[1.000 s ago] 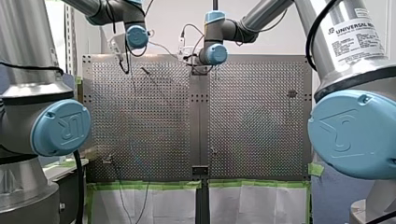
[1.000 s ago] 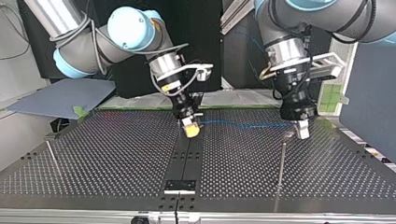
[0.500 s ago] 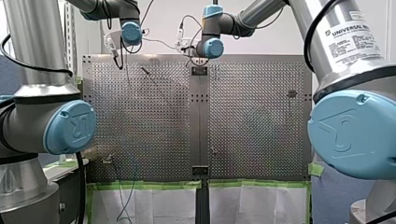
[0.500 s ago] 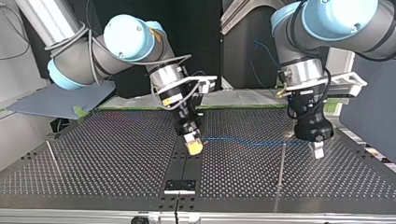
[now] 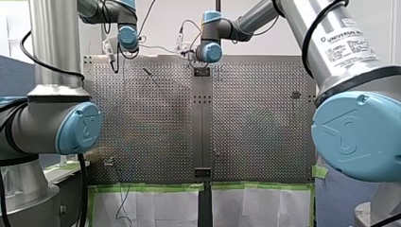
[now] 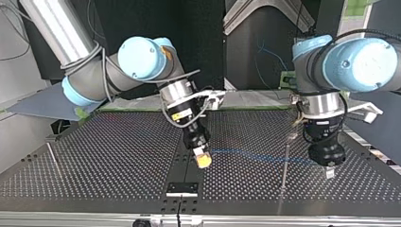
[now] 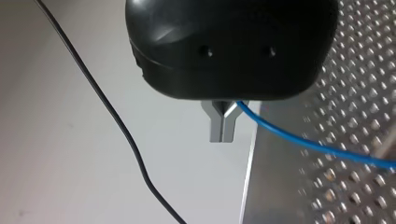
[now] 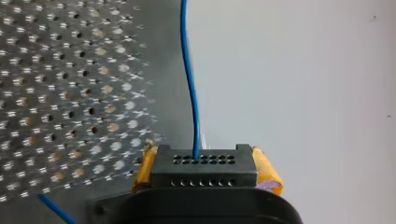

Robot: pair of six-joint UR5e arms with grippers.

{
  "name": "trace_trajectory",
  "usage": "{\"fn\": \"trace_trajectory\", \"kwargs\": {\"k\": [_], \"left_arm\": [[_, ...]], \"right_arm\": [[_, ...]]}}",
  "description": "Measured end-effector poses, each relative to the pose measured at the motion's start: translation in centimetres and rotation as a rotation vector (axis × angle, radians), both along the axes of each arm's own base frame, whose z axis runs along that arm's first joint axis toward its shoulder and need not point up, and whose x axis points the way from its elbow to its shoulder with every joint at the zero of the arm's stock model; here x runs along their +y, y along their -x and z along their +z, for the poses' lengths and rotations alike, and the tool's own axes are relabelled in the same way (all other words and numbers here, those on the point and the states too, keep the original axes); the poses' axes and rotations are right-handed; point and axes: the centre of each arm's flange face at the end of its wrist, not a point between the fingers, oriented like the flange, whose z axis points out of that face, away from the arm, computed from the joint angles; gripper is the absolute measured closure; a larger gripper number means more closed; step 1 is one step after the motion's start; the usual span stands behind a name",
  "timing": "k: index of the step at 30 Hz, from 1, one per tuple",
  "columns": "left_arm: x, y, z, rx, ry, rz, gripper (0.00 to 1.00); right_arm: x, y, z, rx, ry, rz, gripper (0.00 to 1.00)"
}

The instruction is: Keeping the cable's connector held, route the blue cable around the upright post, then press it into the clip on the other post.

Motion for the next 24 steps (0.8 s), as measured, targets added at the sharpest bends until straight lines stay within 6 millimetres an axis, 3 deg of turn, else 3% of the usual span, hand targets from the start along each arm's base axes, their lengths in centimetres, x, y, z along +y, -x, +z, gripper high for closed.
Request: {"fn": "trace_trajectory", "kwargs": {"k": [4, 12, 24], "left_arm": [[1.3, -1.9, -0.1, 0.015, -0.006, 0.000, 1.00], [3.6, -5.2, -0.6, 0.028, -0.016, -0.002, 1.00], [4.1, -8.2, -4.7, 0.104, -0.018, -0.031, 1.00]], "right_arm": [[-0.5, -0.3, 1.1, -0.016, 0.017, -0.001, 1.00], [-2.1, -1.5, 1.1, -0.026, 0.036, -0.006, 1.00], [-3.7, -2.0, -1.3, 0.005, 0.022, -0.024, 1.00]]}}
